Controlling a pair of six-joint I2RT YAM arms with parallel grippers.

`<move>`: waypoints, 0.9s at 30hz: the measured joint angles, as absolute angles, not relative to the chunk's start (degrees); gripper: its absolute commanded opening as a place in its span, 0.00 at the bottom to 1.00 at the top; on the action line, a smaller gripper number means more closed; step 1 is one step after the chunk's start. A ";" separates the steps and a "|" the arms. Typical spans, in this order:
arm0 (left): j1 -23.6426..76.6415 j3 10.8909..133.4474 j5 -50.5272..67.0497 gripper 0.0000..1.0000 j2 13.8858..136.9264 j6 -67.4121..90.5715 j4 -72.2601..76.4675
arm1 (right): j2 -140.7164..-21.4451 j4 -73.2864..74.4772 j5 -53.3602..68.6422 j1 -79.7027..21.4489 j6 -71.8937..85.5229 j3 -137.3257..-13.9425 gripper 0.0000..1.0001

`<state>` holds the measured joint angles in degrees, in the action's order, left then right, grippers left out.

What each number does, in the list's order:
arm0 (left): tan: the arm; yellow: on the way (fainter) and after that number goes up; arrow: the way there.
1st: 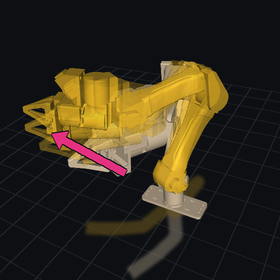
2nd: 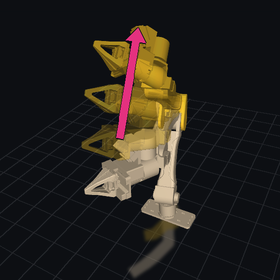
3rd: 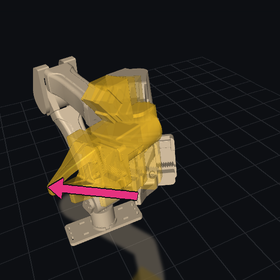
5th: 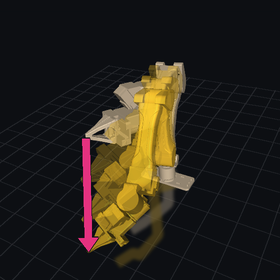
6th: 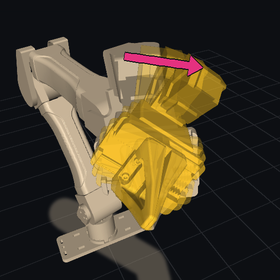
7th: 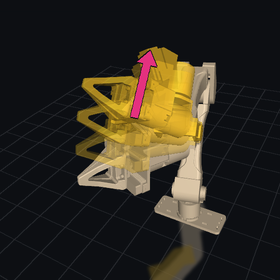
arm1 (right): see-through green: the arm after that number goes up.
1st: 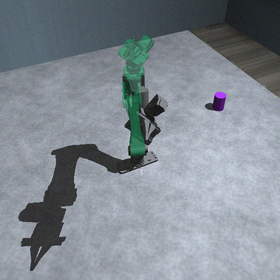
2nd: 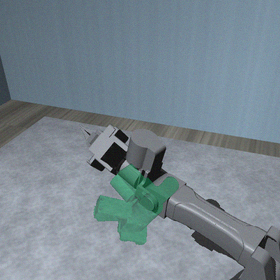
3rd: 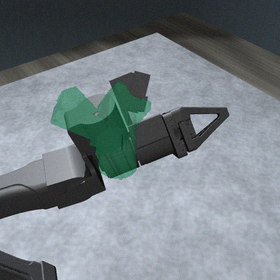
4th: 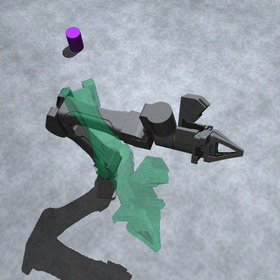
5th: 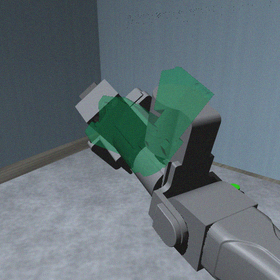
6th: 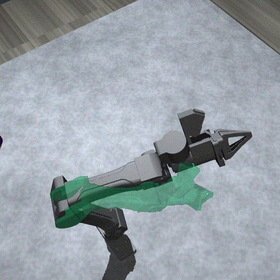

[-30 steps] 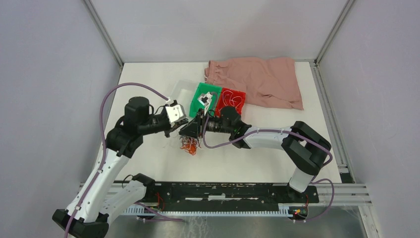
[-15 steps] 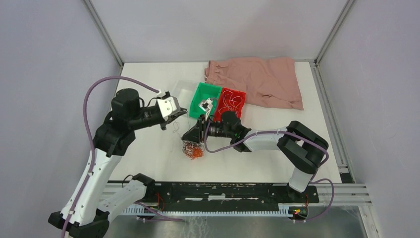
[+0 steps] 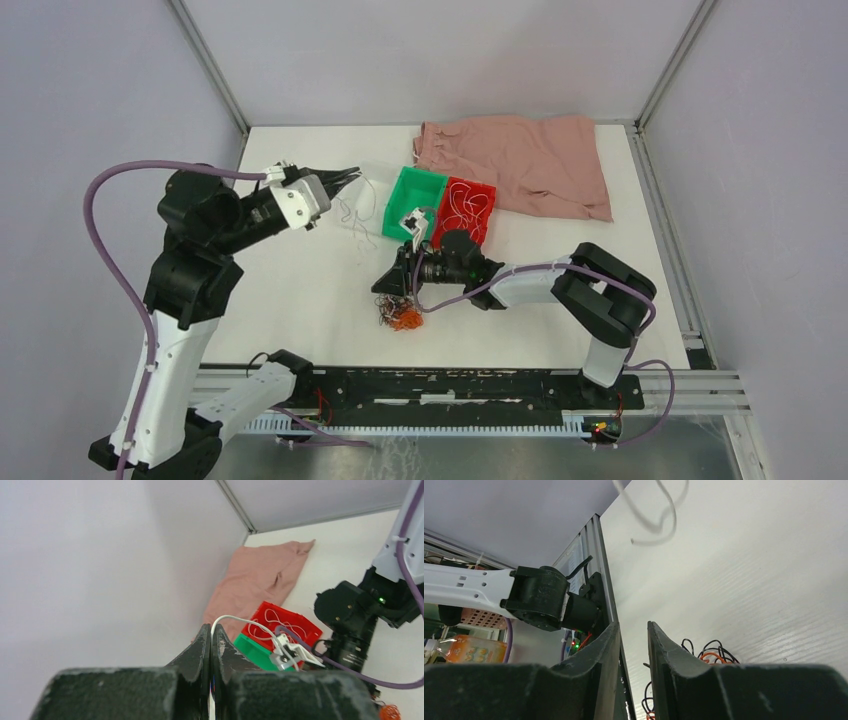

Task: Untangle the cables
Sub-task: Untie the cable, then place the cable in the bin.

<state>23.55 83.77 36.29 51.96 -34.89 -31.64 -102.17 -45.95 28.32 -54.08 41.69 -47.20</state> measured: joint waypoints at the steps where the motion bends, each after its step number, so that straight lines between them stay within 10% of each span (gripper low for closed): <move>1: 23.55 84.71 36.18 0.03 52.29 -35.24 -31.14 | -102.24 -45.63 28.21 -54.13 41.69 -47.18 0.36; 27: 26.33 75.44 41.06 0.03 68.01 -23.57 -1.52 | -73.41 -10.02 7.55 -37.63 29.89 -50.87 0.38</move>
<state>26.33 75.44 41.06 68.01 -23.57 -1.52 -73.41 -10.02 7.55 -37.63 29.89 -50.87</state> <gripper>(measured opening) 0.050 0.386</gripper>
